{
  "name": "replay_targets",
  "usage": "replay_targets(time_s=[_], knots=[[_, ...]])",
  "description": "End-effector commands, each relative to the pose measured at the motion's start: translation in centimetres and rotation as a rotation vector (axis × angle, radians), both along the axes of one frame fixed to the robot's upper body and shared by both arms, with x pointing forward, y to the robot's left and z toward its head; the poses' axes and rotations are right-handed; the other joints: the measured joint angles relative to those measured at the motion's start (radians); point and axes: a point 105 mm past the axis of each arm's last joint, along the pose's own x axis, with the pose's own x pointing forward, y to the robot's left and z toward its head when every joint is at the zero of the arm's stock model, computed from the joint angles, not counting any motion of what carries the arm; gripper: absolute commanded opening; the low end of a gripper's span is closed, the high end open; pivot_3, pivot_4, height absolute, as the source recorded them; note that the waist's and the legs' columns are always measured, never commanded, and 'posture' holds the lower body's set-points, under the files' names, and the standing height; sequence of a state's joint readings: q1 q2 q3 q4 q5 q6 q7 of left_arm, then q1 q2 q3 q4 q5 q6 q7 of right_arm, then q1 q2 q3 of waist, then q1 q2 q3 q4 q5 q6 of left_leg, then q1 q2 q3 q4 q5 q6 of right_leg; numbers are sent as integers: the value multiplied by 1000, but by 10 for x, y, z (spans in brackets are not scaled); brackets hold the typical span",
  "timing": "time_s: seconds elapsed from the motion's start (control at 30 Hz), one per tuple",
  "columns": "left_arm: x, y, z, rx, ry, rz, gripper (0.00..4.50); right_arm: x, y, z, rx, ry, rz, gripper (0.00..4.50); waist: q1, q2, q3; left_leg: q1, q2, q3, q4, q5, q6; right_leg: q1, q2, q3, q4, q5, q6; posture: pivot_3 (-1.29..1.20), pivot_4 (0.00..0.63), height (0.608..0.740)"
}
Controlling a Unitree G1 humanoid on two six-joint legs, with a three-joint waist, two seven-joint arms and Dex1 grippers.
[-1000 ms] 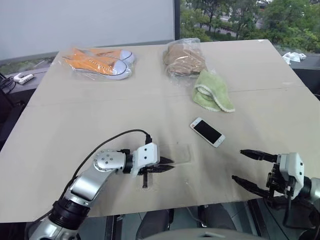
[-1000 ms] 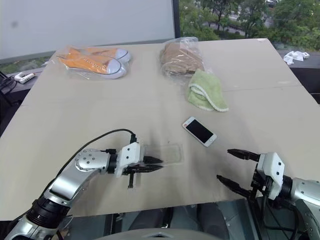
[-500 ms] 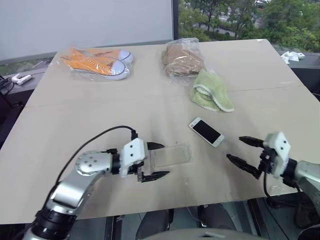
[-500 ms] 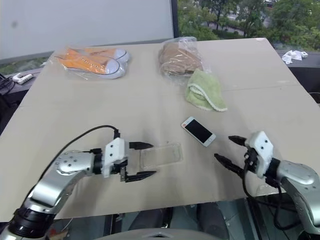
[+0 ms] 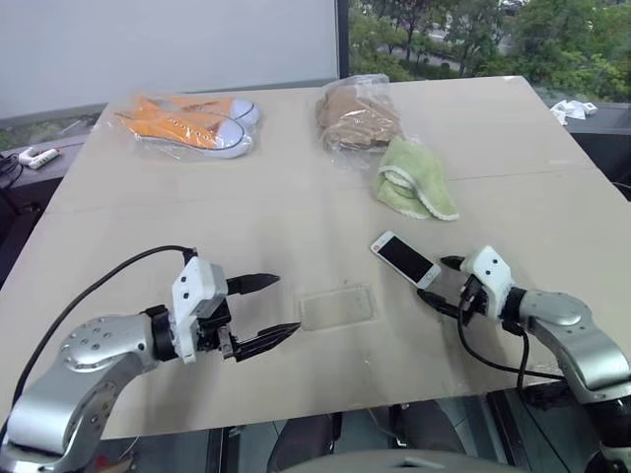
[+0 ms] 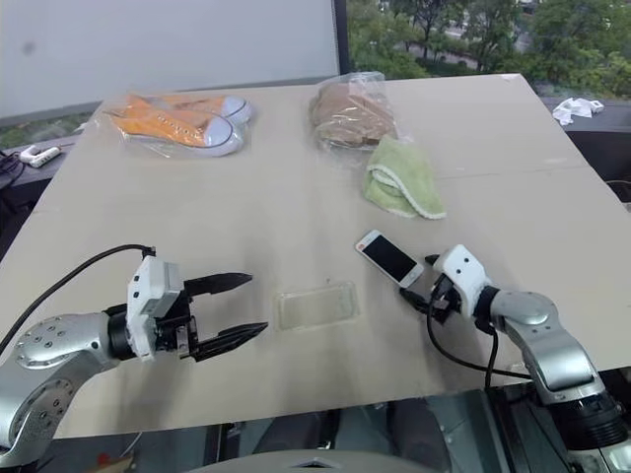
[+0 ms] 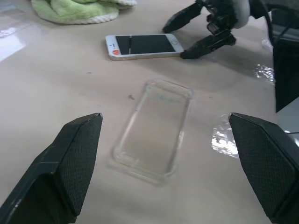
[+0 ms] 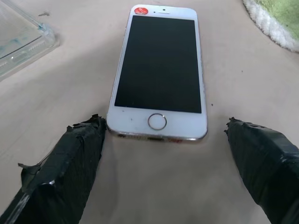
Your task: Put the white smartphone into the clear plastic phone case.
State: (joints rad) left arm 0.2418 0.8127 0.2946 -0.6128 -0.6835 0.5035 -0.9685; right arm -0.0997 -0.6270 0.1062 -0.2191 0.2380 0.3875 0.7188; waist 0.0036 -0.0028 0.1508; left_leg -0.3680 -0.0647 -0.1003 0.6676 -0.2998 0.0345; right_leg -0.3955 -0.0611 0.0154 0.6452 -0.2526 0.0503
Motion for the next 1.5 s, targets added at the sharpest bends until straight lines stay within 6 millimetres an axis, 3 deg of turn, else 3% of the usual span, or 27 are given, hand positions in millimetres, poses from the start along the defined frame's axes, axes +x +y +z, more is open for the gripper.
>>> replay_targets(time_s=[0.03,0.3,0.4,0.43,0.67,0.97,1.13,1.3,1.5], knots=[[-5,-6,15,-27,-48,-10,4457,2,10,-5,12,24,17,4500,-4,0,0,0,0,0,0,0,0,0,0,0,0,0,0,0,150,740],[-8,-6,12,-8,-34,-8,4457,10,18,-11,45,68,-15,4500,-22,-1,-1,4,1,2,-1,0,0,1,2,2,2,1,-1,0,150,740],[-8,-5,10,0,-31,-12,4500,8,18,-14,25,74,-4,3171,-20,-2,-1,4,1,2,-1,0,0,1,2,2,2,1,-1,0,150,740],[-8,-5,10,1,-30,-13,4500,8,18,-14,28,79,-5,2924,-20,-2,-1,4,1,2,-1,0,0,1,2,2,2,1,-1,0,150,740],[-7,-3,7,1,-20,-11,4500,3,21,-9,35,55,42,2903,-19,-2,-1,4,1,2,-1,0,0,1,2,2,1,1,-1,0,150,740],[3,11,2,3,-5,20,4500,15,34,48,69,-109,276,2903,-18,2,2,2,1,2,-2,0,0,-1,1,2,1,1,-1,0,150,740],[5,15,2,23,-4,8,4500,10,45,66,-15,-122,479,2903,-14,2,3,1,1,1,-3,0,0,-1,1,0,0,1,-1,0,150,740],[1,14,-5,46,48,-33,4500,-4,49,65,-122,-78,676,2903,-15,2,3,-3,1,1,-3,0,0,-3,1,0,-3,1,-1,0,150,740],[18,8,-5,70,12,-83,4500,-11,60,62,-191,-61,783,2903,-13,2,3,-11,1,-1,-1,0,-1,-10,0,-1,-1,1,-1,0,150,740]])
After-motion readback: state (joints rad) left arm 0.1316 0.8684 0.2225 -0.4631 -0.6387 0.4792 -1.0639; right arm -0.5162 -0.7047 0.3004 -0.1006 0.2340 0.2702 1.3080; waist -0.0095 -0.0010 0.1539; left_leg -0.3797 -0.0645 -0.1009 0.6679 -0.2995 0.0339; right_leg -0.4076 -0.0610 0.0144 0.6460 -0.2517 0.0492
